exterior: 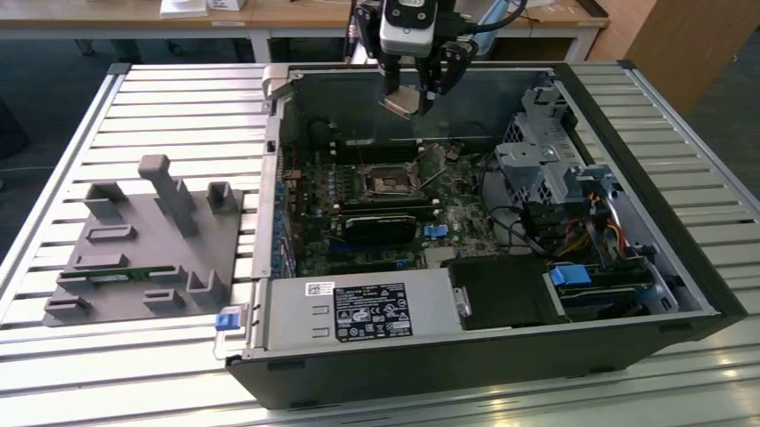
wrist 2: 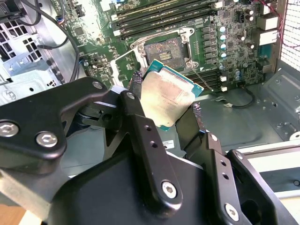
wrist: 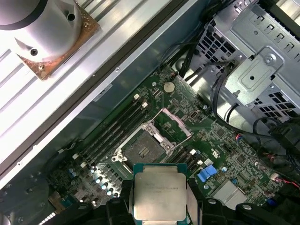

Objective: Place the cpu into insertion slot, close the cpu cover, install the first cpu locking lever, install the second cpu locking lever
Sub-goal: 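Place the cpu into insertion slot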

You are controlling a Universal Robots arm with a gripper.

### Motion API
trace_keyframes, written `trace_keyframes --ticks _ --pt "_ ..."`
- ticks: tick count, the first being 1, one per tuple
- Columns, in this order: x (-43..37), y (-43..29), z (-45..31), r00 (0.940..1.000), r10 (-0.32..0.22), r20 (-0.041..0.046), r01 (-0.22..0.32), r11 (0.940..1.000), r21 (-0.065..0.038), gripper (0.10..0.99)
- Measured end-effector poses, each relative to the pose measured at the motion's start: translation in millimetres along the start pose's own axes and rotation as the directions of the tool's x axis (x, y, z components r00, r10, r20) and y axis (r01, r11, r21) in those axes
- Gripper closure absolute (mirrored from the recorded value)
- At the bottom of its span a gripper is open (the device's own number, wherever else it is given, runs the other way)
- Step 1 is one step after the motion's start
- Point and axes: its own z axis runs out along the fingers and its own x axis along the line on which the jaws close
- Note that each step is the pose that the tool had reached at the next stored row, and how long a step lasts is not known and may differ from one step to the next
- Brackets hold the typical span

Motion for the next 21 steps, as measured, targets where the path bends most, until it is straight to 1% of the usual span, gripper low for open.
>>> trace_keyframes --ticks 21 --pt "0.0 0.0 0.1 0.9981 0.061 0.0054 -0.061 0.9981 -0.001 0.545"
